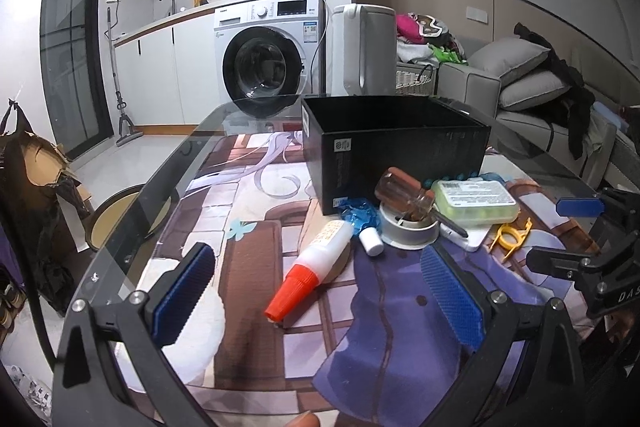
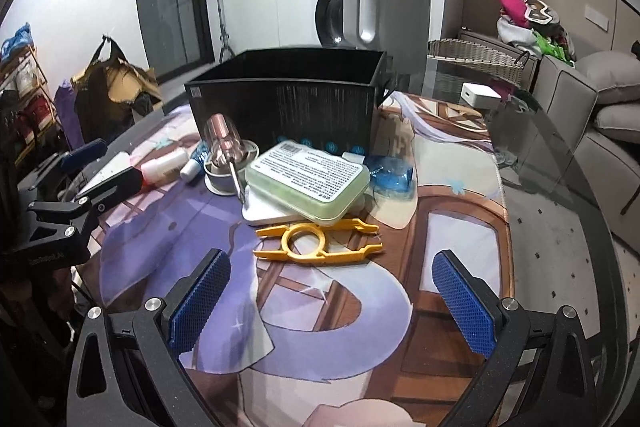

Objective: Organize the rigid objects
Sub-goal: 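Lower the right gripper around the yellow plastic clip and close it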

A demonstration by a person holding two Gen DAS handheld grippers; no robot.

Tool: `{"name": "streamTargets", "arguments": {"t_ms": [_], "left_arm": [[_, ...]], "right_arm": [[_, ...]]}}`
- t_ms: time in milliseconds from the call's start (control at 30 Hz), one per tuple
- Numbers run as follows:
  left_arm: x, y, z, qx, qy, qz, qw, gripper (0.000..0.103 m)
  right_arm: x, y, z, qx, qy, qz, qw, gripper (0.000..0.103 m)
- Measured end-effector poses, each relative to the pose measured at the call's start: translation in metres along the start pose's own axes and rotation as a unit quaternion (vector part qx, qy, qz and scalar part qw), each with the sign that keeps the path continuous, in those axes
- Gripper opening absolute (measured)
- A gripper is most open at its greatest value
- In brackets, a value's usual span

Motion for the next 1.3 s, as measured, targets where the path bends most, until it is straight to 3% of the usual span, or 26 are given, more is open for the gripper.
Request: {"name": "streamTargets", "arguments": {"t_ms": [200,600,1067,1200,1300], "left_arm": [[-0.001,0.004,0.004,-0.006,-0.006,0.006,0.9999,0.103],[-0.006,0.016,0.007,-0.007,-0.012,0.036,0.9993,0.103],[-0.009,0.024,0.017,0.001,-0.028,0.054,0.9982,0.103],[-0.01,0.027,0.019,0.009,-0.026,0.059,0.9979,0.103],[-0.01,0.028,0.022,0.008,-0.03,0.064,0.9974,0.103]], "right_arm": [[0.002,0.012,0.004,0.001,-0.007,0.037,0.999,0.103],[0.016,0.029,-0.001,0.002,0.0,0.063,0.998,0.103],[0.019,0.038,0.001,-0.01,-0.005,0.057,0.998,0.102],[0.018,0.033,0.01,0.0,-0.022,0.041,0.999,0.081],[0.018,0.032,0.013,0.001,-0.026,0.035,0.999,0.079]]}}
Point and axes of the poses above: each gripper's, at about its wrist camera, not at the fingertips, and y roughly the way its jaws point, z to its left, x to its top, the point moved 10 cm from there along y, roughly the way its jaws point, and after that the axes turned 15 degrees about z, right-handed, at the moved point
